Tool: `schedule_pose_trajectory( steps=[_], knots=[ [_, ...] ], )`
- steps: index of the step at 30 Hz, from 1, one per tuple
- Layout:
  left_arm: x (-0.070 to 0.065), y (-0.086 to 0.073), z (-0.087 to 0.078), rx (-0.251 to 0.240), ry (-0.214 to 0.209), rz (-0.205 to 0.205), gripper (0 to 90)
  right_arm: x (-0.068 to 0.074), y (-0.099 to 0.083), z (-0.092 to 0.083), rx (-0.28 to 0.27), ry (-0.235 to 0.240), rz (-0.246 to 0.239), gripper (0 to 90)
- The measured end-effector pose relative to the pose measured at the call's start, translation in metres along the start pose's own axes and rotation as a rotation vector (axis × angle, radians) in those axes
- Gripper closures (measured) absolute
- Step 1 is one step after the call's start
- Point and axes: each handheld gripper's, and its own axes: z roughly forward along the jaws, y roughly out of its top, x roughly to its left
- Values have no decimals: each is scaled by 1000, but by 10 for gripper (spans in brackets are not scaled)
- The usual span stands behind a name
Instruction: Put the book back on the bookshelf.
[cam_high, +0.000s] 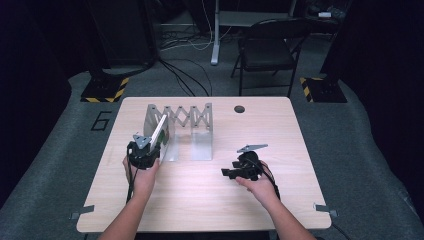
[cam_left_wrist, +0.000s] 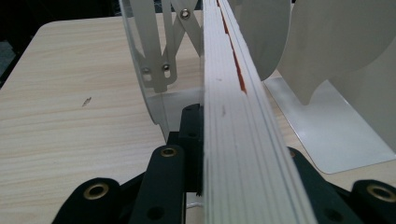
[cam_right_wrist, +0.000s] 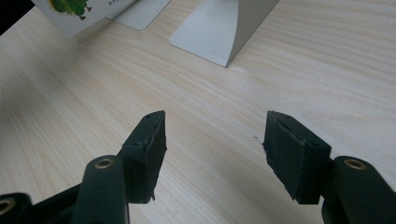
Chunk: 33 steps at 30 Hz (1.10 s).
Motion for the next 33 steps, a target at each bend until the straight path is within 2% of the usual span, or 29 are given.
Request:
schedule_pose_trajectory(
  steps=[1,3,7,10,15,19,21,33],
  knots=[
    [-1,0,2,-9,4,-3,755,0,0,0,1,0,1,392],
    [0,-1,3,2,4,6,755,-1,0,0,1,-2,-3,391],
    [1,-1,6,15,4,-1,753,-1,0,0,0,-1,-6,392],
    [1,-1,8,8,6,-19,752,-1,0,0,3,0,-3,391],
    [2,-3,11,32,11,-9,742,0,0,0,5,-1,-3,391],
    [-1,-5,11,26,13,-1,727,-1,0,1,-3,-1,-13,391],
    [-2,-5,11,23,20,13,722,0,0,0,6,-2,-3,391],
    [-1,-4,8,21,33,32,678,0,0,1,-4,1,-10,391]
  ],
)
